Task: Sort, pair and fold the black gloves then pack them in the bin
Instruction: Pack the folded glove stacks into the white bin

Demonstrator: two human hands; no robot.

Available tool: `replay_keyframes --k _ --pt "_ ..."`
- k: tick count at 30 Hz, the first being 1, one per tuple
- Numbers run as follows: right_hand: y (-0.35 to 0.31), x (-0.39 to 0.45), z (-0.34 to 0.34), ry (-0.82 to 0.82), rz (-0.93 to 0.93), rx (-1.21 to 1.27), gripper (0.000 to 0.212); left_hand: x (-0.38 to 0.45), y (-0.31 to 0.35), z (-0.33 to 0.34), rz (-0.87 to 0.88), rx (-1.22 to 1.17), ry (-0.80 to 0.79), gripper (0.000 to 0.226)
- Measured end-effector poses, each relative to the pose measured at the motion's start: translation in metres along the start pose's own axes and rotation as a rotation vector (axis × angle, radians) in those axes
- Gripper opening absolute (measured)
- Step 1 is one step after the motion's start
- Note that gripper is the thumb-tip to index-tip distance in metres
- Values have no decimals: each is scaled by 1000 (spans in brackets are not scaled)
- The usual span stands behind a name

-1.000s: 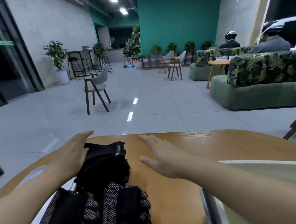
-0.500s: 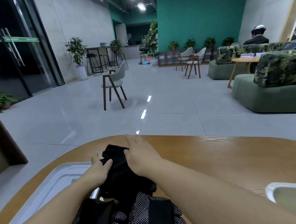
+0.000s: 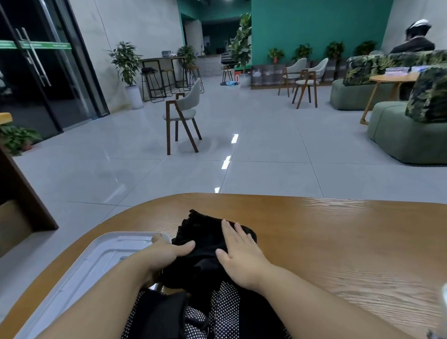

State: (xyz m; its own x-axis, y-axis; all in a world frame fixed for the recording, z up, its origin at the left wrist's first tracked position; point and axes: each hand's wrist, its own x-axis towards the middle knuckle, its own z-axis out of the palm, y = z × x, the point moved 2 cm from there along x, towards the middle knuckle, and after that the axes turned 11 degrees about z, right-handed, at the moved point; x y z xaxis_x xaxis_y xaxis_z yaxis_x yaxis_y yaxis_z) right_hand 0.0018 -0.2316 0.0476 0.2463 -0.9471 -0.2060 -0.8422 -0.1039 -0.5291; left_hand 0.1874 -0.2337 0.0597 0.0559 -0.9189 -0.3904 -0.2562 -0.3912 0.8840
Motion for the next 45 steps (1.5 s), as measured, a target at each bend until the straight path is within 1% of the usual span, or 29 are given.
replay_keyframes --k 4,5,8,9,11,13,17,19,20,23,25,26,29,31,35,38,41,45 --pt "2 -3 -1 -10 -12 -17 62 3 3 0 -14 -3 51 108" --pt "2 -4 -1 -12 -13 -20 62 4 3 -1 -17 13 54 102" --pt "1 -3 -2 -19 -17 -31 63 3 6 -2 -37 56 19 67" --pt "1 -3 -1 -20 -20 -39 63 2 6 -3 -50 58 -8 59" --pt "0 -2 -1 -23 -25 -54 63 2 5 -2 -77 33 -44 53" --pt "0 -2 -1 -23 -29 -60 63 1 5 0 -95 -8 -72 50" --pt "-1 2 -4 -38 -9 -48 69 1 12 4 -66 -61 -87 67" --pt "-3 3 -9 -49 -8 -81 73 2 14 3 -33 -61 -20 74" --pt "-4 3 -11 -48 -21 -109 74 1 15 3 -25 -68 -5 78" --pt "-12 -2 -16 -10 -99 -177 76 -4 19 7 -18 -78 -57 94" --pt "-18 -5 -18 3 -145 -204 76 -8 23 9 6 -69 -10 107" --pt "-20 -6 -19 3 -157 -213 77 -11 26 11 28 -54 32 107" --pt "-22 -7 -22 4 -182 -277 81 -16 31 17 94 2 123 98" --pt "-22 -9 -28 23 -215 -304 82 -20 35 20 162 7 147 90" --pt "-23 -19 -62 116 -313 -317 76 -34 56 23 322 3 190 83" --pt "-18 -33 -93 209 -369 -351 73 -45 80 24 451 11 177 84" --pt "-13 -53 -124 322 -383 -323 78 -64 109 32 560 40 133 88" --pt "-6 -91 -161 486 -412 -279 79 -100 151 52 711 83 62 85"
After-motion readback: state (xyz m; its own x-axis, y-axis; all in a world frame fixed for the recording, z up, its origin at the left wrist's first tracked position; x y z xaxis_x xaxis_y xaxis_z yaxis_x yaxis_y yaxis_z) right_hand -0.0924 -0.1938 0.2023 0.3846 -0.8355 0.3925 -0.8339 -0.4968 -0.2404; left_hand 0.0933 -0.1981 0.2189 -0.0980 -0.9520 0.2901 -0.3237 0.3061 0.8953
